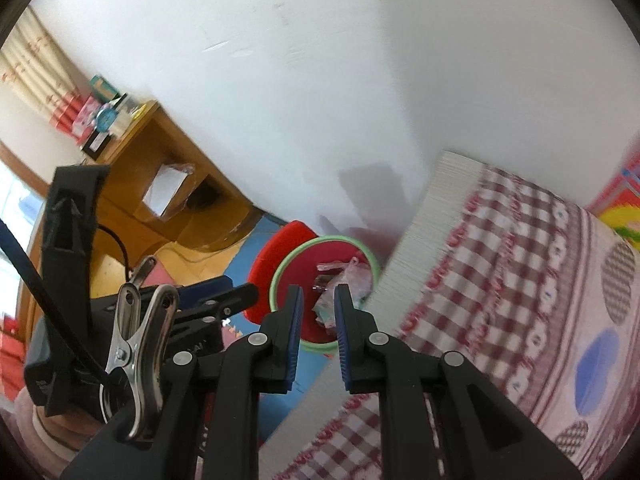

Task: Collect trash
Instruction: 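Move both open tools back from the bucket toward the bed, then reach the left tool to the white selfie-stick box while the right tool reaches the white foam pad, then close the left tool on the selfie-stick box while the right tool grasps the foam pad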

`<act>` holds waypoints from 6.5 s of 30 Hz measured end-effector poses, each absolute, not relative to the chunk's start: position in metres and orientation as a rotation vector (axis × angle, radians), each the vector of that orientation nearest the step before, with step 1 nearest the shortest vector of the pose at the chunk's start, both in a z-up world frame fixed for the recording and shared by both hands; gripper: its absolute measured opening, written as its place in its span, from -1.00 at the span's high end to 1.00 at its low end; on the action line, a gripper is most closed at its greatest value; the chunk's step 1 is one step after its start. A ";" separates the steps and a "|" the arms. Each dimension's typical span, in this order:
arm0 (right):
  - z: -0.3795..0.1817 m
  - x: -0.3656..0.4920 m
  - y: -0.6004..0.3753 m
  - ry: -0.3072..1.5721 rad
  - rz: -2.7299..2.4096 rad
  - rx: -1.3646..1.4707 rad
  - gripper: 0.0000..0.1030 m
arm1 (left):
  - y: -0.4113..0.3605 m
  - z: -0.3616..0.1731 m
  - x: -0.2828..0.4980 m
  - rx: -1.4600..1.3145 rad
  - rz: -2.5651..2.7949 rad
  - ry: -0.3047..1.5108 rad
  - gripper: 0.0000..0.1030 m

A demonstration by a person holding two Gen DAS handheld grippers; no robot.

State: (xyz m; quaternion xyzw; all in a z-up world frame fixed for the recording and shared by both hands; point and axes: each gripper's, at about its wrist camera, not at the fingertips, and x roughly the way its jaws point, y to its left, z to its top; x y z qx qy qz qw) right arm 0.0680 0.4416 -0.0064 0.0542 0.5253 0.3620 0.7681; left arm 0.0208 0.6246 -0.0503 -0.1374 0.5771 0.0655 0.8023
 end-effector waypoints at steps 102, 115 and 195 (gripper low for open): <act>-0.099 -0.019 -0.272 1.040 0.097 0.527 0.54 | -0.116 -0.065 0.091 0.302 -0.650 1.246 0.23; -0.128 0.018 -0.301 1.072 0.236 0.468 0.26 | -0.154 -0.103 0.122 0.391 -0.611 1.302 0.19; -0.195 0.105 -0.292 1.170 0.429 0.416 0.38 | -0.136 -0.133 0.106 0.265 -0.323 1.296 -0.01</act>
